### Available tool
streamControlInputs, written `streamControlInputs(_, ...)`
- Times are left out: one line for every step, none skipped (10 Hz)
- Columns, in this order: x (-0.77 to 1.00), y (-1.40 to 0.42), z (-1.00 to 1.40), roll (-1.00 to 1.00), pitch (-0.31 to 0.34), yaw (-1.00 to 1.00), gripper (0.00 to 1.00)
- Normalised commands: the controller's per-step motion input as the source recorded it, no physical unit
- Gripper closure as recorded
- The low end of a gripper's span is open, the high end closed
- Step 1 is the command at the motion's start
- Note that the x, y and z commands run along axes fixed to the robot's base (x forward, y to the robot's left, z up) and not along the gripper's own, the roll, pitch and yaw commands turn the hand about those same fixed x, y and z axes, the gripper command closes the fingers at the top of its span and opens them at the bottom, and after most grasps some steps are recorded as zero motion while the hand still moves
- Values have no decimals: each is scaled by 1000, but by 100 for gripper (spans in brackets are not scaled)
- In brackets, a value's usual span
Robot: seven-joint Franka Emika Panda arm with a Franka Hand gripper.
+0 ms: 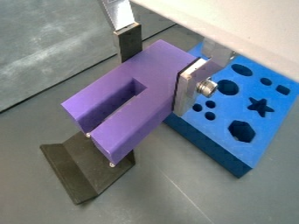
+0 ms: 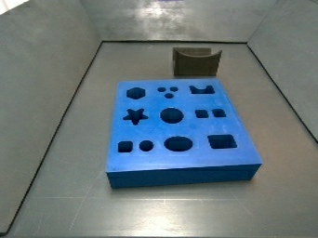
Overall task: Pick up the double-square object. Move up. Place the double-square object on the fixture. Regrasp the double-square object. Move to above the board. Insert the double-square object.
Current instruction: Place the double-square object on the fixture.
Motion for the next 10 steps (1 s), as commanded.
streamControlInputs(1000, 594, -340, -1000, -42, -93, 100)
streamControlInputs(1000, 533, -282, -1000, -50, -93, 100)
streamControlInputs(1000, 424, -213, -1000, -50, -91, 100)
streamControlInputs(1000, 304, -170, -1000, -42, -92, 100)
streamControlInputs(931, 204, -105, -1000, -19, -91, 100)
streamControlInputs(843, 153, -63, -1000, 2, -91, 100)
streamControlInputs(766, 113, -46, -1000, 19, -91, 100)
streamControlInputs(694, 87, -34, -1000, 29, -95, 100)
streamControlInputs(597, 63, -27, -1000, 45, -101, 100)
streamControlInputs(524, 58, -24, -948, 53, -104, 100)
